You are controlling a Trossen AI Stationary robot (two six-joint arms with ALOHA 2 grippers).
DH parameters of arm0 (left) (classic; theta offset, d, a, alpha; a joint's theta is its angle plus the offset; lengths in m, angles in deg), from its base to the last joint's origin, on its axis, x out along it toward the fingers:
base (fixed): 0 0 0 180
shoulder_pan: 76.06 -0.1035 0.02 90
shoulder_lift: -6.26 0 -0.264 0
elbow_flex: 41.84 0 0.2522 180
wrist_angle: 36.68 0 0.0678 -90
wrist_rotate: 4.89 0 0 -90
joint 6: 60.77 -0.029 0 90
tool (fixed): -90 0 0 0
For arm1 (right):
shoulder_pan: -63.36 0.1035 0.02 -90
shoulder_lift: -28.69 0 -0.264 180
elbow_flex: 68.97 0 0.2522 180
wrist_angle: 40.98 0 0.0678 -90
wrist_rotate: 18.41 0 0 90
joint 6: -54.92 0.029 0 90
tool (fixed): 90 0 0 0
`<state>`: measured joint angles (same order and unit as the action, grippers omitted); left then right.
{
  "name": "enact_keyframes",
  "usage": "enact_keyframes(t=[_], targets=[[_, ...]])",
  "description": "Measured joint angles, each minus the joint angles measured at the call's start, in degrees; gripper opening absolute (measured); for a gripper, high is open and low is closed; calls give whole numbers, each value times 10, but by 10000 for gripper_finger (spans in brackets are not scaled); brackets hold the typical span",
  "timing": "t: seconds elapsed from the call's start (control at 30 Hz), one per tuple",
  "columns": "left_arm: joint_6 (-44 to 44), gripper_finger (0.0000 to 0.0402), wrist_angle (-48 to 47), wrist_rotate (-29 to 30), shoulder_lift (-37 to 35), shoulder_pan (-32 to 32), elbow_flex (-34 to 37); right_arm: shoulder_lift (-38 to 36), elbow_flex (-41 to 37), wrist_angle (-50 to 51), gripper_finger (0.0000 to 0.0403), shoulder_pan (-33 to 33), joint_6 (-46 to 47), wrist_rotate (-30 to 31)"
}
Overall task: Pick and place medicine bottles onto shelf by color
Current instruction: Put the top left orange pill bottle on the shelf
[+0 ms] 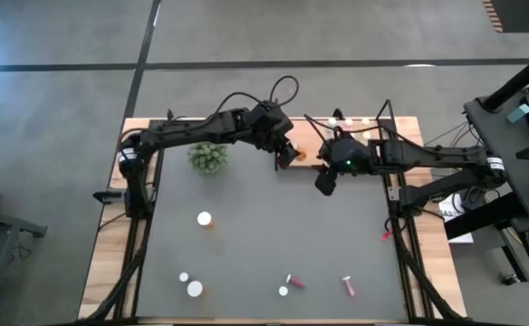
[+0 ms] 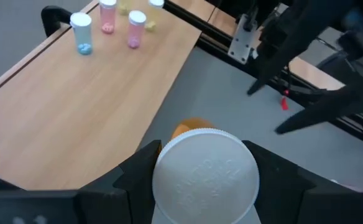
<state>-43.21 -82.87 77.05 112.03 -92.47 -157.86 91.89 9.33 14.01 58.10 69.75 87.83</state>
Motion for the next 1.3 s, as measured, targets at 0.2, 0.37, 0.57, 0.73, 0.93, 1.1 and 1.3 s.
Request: enact_keyframes(t=[0.2, 0.37, 0.57, 0.73, 0.93, 1.1, 1.3], targets=[[0, 191, -27, -13, -19, 0, 3, 16, 13, 4, 151, 0, 69, 13], [-4, 191, -54, -15, -34, 0, 2, 18, 43, 5, 171, 0, 82, 10], [-5, 191, -56, -18, -38, 0, 1, 18, 77, 1, 215, 0, 64, 2], [-4, 191, -45, -21, -38, 0, -1, 19, 71, -14, 243, 1, 11, 2], [0, 191, -28, -24, -43, 0, 0, 19, 60, -61, 242, 3, -90, 2], [16, 191, -3, -25, -45, 0, 0, 19, 60, -79, 236, 2, -145, 0], [35, 191, 30, -25, -45, 4, 0, 27, 59, -86, 240, -8, -170, -1]])
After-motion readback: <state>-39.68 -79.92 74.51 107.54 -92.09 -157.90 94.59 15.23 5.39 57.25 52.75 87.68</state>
